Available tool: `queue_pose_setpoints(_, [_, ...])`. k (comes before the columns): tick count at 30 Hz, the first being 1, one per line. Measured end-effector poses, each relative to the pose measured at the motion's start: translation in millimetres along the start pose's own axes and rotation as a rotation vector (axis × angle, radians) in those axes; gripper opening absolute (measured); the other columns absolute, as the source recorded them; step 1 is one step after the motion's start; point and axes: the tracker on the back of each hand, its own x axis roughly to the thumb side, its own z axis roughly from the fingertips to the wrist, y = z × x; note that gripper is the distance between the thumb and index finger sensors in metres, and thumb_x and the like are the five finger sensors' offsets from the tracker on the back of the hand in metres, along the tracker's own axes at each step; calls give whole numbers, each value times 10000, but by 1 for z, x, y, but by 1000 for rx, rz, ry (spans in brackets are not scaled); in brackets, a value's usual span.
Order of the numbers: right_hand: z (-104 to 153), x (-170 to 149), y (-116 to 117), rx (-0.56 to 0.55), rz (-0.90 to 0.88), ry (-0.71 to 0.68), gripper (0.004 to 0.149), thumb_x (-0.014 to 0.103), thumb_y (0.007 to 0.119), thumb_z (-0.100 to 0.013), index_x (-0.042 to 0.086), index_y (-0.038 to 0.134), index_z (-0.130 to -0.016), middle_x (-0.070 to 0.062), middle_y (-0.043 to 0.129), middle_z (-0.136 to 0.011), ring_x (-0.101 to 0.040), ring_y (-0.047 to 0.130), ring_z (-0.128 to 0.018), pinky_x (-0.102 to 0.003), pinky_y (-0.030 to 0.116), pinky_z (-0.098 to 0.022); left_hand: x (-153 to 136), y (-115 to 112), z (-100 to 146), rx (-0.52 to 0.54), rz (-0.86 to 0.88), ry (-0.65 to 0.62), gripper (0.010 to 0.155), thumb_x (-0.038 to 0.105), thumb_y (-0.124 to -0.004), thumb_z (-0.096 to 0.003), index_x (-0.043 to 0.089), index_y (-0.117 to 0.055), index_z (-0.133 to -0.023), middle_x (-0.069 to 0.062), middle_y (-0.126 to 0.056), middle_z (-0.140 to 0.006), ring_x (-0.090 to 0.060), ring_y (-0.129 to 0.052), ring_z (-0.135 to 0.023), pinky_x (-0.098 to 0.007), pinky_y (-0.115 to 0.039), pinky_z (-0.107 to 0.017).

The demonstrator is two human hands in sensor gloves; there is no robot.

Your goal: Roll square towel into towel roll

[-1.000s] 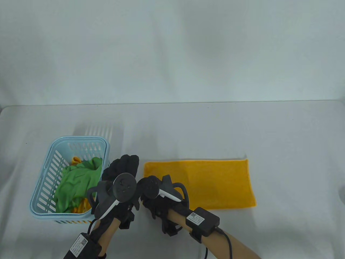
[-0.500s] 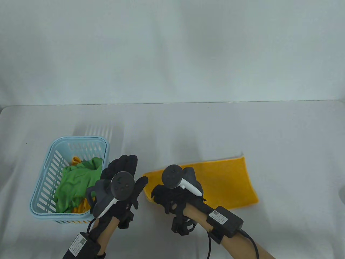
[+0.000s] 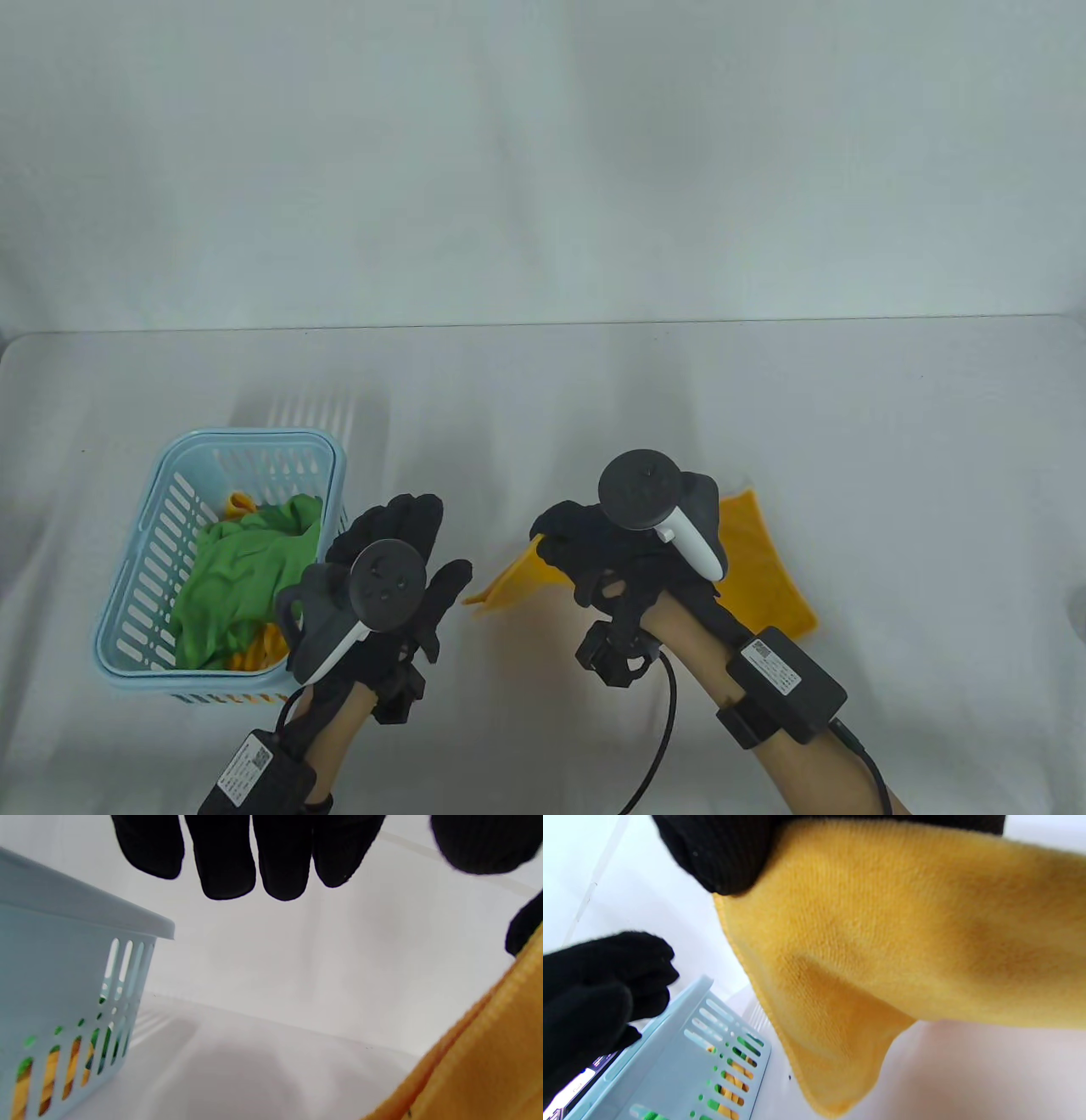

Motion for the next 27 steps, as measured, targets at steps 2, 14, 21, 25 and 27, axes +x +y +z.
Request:
queue_pose_setpoints(2, [2, 2, -8, -9, 8, 0, 409, 391, 817, -343, 279, 839, -735, 2, 972, -571, -244, 956, -517, -495, 772, -484, 1, -2, 0, -32, 28, -25, 786, 620, -714, -359, 307, -566, -1064, -8, -647, -1117, -380, -699, -1040, -617, -590, -737])
queue_pose_setpoints(14, [15, 14, -46, -73, 2, -13, 409, 394, 816, -348, 275, 840, -739, 1, 974, -575, -249, 958, -519, -497, 773, -482, 18, -40, -5, -216, 29, -94, 834, 636, -779, -301, 292, -585, -1036, 18, -692, -1071, -334, -750, -1012, -596, -618, -731])
queue_pose_setpoints(21, [20, 19, -58, -101, -32, -23, 408, 396, 813, -351, 274, 840, -739, 0, 974, -575, -250, 957, -522, -497, 773, -481, 25, -53, -9, -172, -57, -25, 731, 617, -802, -302, 280, -632, -928, 37, -741, -954, -292, -818, -934, -573, -645, -716])
queue_pose_setpoints(25, [22, 16, -64, -123, -47, -24, 408, 398, 813, -351, 275, 839, -739, 1, 973, -579, -251, 957, -523, -497, 773, -482, 24, -52, -9, -131, -18, -1, 531, 530, -795, -359, 323, -691, -837, 87, -810, -868, -237, -895, -866, -547, -686, -702])
queue_pose_setpoints(27, [23, 12, -67, -135, -64, -21, 408, 397, 812, -352, 276, 837, -741, 1, 973, -584, -253, 957, -528, -498, 772, -485, 22, -48, -8, -116, 20, -5, 485, 505, -785, -378, 332, -712, -826, 97, -832, -853, -226, -917, -849, -540, -695, -698])
